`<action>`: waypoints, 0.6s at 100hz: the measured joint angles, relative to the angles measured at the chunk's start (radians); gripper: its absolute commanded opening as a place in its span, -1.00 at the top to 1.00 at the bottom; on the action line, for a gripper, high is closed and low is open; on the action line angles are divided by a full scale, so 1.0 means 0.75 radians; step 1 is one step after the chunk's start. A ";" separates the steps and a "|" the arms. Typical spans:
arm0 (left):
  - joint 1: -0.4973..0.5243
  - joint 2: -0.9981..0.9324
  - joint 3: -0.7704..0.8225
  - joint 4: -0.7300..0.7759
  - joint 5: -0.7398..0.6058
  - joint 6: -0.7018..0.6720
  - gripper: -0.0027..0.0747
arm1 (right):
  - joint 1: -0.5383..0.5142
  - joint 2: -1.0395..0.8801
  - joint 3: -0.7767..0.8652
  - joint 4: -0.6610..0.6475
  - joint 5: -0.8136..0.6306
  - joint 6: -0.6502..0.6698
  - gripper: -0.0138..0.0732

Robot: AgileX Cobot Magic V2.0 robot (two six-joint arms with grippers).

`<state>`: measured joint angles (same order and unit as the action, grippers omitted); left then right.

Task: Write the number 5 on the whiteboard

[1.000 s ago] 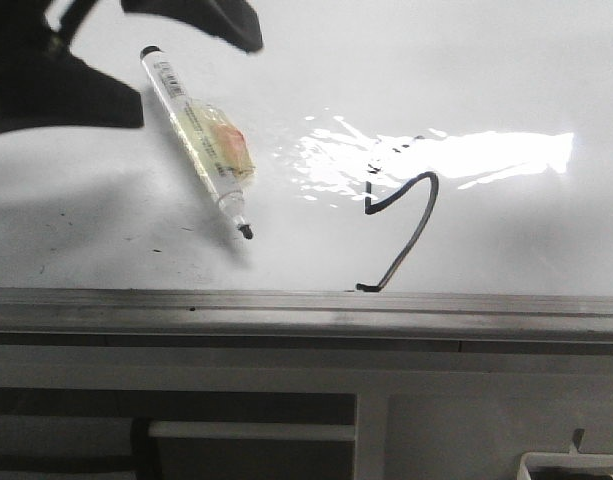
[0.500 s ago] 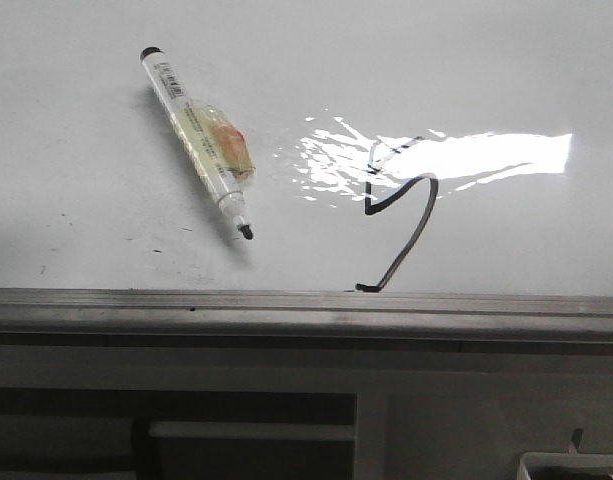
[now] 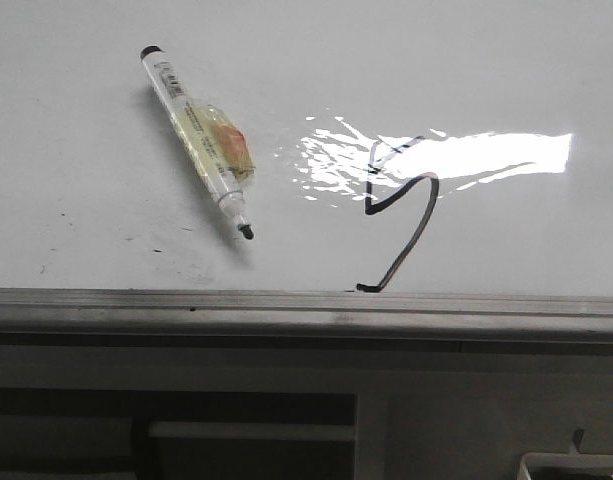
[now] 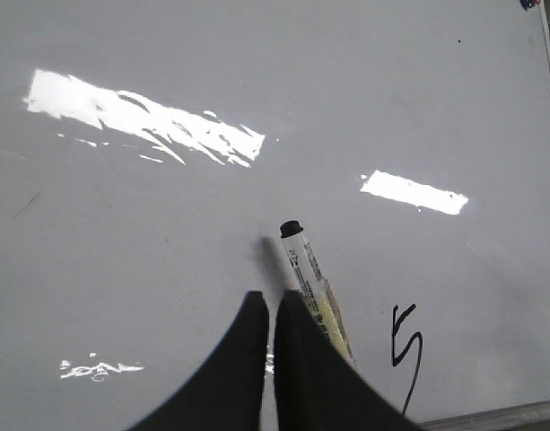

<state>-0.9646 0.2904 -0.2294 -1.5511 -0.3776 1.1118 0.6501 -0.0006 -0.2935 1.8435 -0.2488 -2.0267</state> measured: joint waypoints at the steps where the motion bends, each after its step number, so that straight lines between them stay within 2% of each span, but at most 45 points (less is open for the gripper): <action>1: 0.000 0.000 0.000 -0.002 0.000 0.000 0.98 | 0.000 0.000 0.000 0.000 0.000 0.000 0.83; 60: 0.013 -0.011 0.021 -0.002 0.000 0.000 0.98 | 0.000 -0.002 0.003 0.005 -0.049 -0.006 0.83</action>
<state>-0.9551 0.2824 -0.2138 -1.5528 -0.3776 1.1118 0.6501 -0.0022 -0.2912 1.8471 -0.2852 -2.0311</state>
